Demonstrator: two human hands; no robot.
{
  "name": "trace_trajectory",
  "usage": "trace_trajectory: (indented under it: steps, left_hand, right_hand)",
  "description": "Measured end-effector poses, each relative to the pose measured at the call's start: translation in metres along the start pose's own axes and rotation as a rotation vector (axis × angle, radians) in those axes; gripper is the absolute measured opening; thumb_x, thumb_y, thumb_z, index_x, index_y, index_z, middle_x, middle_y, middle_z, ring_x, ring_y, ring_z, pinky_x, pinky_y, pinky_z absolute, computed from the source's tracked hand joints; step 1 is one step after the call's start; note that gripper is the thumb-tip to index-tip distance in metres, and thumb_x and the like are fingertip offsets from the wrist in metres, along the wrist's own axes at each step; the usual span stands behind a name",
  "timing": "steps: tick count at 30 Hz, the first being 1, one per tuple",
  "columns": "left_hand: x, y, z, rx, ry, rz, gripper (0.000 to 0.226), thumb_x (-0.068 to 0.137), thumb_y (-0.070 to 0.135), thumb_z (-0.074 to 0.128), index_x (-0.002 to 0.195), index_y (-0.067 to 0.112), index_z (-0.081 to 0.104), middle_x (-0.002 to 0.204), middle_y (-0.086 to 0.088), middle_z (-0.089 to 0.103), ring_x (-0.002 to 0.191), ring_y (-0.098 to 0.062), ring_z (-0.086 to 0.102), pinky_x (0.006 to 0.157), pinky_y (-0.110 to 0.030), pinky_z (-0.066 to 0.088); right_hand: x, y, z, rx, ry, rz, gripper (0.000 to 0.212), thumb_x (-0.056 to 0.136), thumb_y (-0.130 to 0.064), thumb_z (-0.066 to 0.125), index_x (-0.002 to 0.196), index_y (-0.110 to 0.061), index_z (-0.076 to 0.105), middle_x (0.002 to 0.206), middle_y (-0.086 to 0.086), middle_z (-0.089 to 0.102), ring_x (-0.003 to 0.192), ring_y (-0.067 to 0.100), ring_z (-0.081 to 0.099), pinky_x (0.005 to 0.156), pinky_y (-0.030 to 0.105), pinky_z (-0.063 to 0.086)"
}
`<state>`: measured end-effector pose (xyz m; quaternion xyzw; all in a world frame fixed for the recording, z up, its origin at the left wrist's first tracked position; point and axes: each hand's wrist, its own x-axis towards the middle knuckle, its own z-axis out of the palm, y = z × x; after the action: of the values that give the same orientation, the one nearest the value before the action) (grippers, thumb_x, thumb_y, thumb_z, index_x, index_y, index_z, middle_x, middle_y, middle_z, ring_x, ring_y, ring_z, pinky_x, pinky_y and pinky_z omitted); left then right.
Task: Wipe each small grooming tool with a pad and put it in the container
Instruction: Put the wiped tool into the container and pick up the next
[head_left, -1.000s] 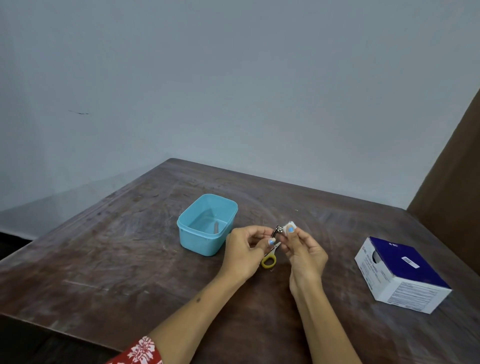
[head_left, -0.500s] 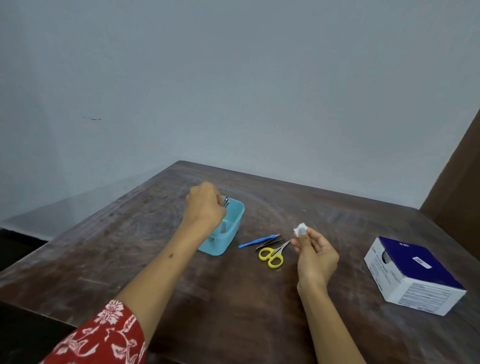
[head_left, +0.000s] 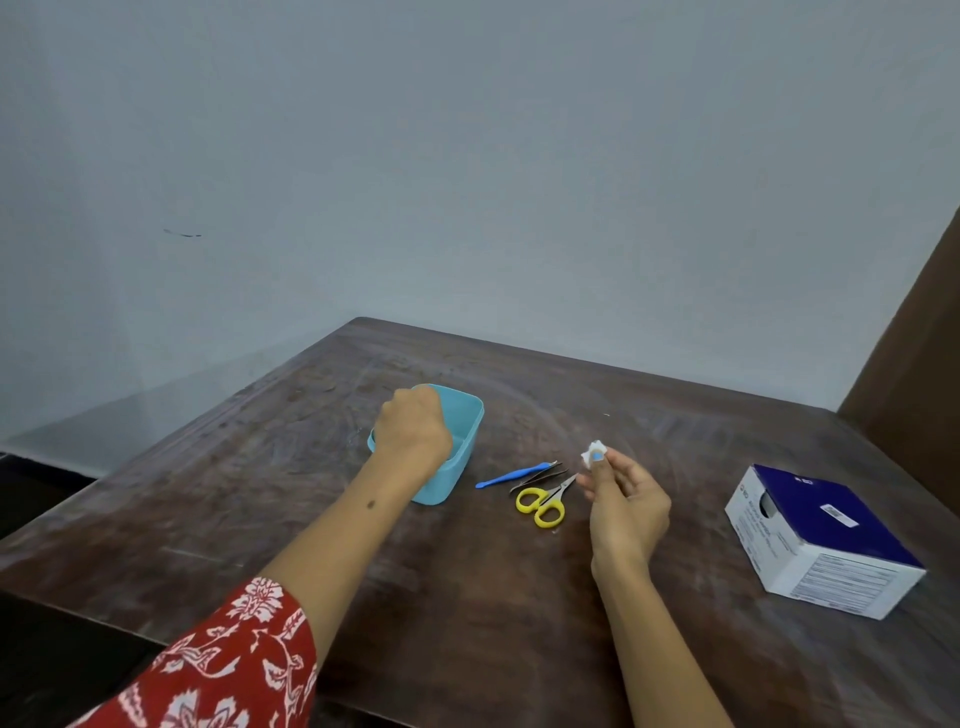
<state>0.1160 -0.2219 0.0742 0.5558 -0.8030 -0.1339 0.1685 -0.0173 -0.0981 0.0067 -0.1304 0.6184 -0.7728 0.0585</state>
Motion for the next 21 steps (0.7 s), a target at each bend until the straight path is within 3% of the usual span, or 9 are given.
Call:
trace_trajectory:
  steps: [3,7,11,13,17,21]
  left_hand:
    - [-0.001,-0.001,0.000,0.013,-0.009,-0.004,0.025,0.082,0.009,0.064,0.104,0.001,0.057,0.110,-0.016,0.061,0.101,-0.031,0.059,0.070,-0.033,0.045]
    - [-0.005,0.001,-0.008,0.002,0.020,-0.001,0.021,0.079,0.004,0.066,0.098,0.000,0.058,0.103,-0.016,0.062,0.084,-0.028,0.056,0.064,-0.033,0.043]
    - [-0.015,0.004,-0.017,-0.031,0.239,0.135,0.014,0.080,-0.005,0.057,0.072,0.005,0.051,0.082,-0.011,0.058,0.075,-0.031,0.053,0.058,-0.033,0.037]
    - [-0.026,0.011,-0.015,-0.059,0.338,0.303,0.013,0.084,-0.002,0.050,0.074,0.007,0.051,0.078,-0.008,0.055,0.074,-0.029,0.051,0.059,-0.035,0.037]
    - [-0.061,0.035,0.018,0.040,0.176,0.608,0.013,0.090,0.013,0.050,0.100,0.011,0.058,0.104,-0.009,0.061,0.097,-0.029,0.058,0.077,-0.038,0.045]
    - [-0.076,0.040,0.054,0.254,0.036,0.709,0.024,0.095,0.025,0.043,0.110,0.010,0.055,0.114,-0.012,0.060,0.105,-0.030,0.056,0.084,-0.039,0.044]
  right_hand:
    - [0.000,0.001,-0.001,-0.044,0.019,-0.017,0.011,0.084,-0.015,0.069,0.094,-0.019,0.069,0.082,-0.002,0.071,0.077,0.013,0.069,0.081,0.036,0.056]
    - [0.000,0.001,-0.002,-0.073,0.049,-0.028,0.016,0.083,-0.019,0.070,0.099,-0.016,0.072,0.085,0.001,0.072,0.081,0.019,0.068,0.082,0.037,0.056]
    - [0.001,-0.001,-0.002,-0.012,0.103,-0.009,0.015,0.083,-0.014,0.068,0.097,-0.015,0.071,0.082,0.000,0.071,0.072,0.015,0.068,0.071,0.026,0.054]
    - [0.002,-0.001,-0.003,0.036,0.134,0.002,0.012,0.082,-0.012,0.068,0.093,-0.017,0.071,0.078,0.000,0.070,0.065,0.010,0.066,0.060,0.016,0.050]
    - [0.002,-0.003,-0.005,0.109,0.148,0.004,0.019,0.082,-0.004,0.067,0.099,-0.012,0.068,0.073,0.001,0.069,0.058,0.006,0.064,0.052,0.012,0.051]
    - [0.000,-0.003,-0.003,0.061,0.086,-0.073,0.033,0.084,-0.001,0.058,0.101,-0.028,0.065,0.065,-0.002,0.068,0.059,0.006,0.065,0.057,0.020,0.055]
